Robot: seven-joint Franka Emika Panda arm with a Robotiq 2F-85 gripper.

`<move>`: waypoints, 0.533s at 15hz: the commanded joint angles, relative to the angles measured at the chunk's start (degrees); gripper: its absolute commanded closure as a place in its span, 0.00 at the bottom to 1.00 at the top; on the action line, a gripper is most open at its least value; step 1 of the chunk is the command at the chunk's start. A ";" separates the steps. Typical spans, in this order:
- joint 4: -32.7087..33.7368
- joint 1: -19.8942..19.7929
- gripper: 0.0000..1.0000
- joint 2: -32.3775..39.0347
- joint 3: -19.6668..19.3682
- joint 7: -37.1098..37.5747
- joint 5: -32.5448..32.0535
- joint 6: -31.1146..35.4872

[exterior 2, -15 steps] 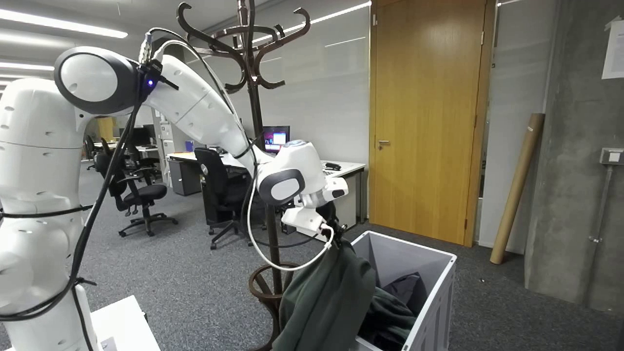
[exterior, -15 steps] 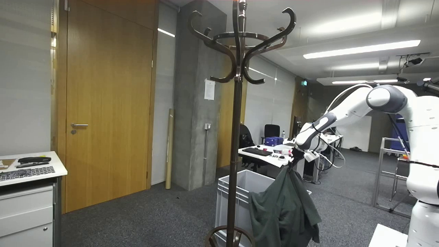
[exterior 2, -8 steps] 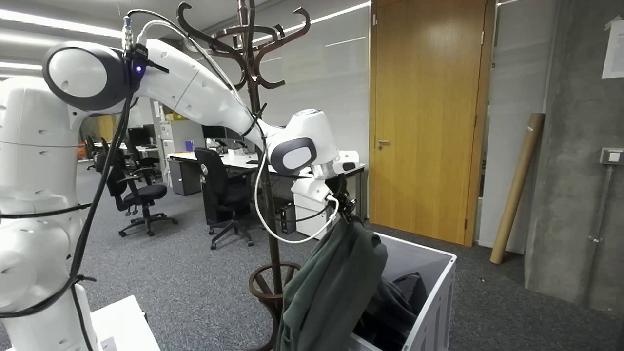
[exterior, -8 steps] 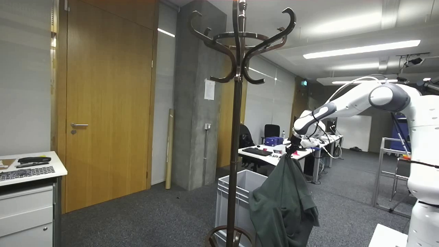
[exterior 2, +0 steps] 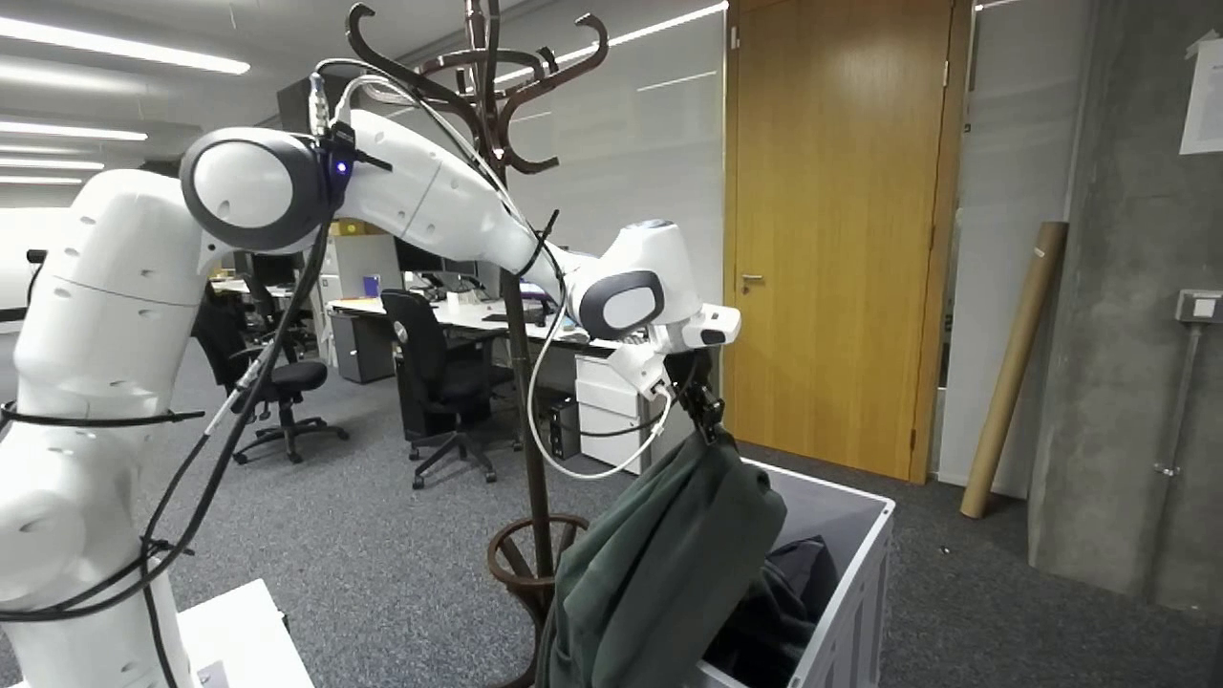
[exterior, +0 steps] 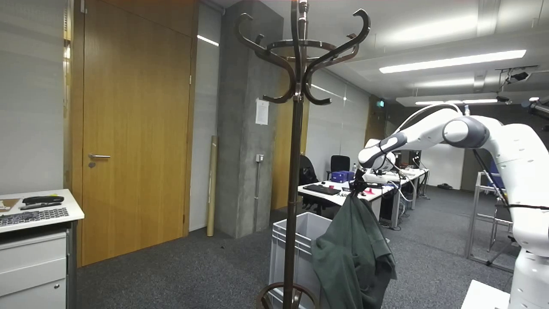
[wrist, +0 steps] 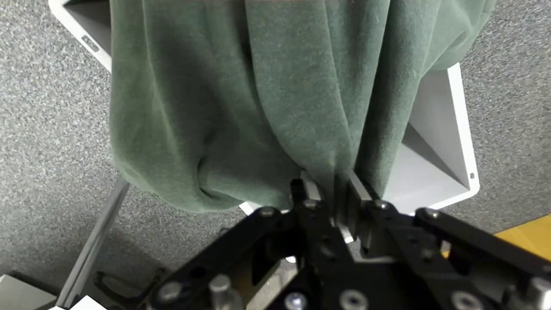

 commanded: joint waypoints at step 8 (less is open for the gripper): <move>1.51 5.33 0.00 5.77 -3.20 3.79 -12.09 -1.29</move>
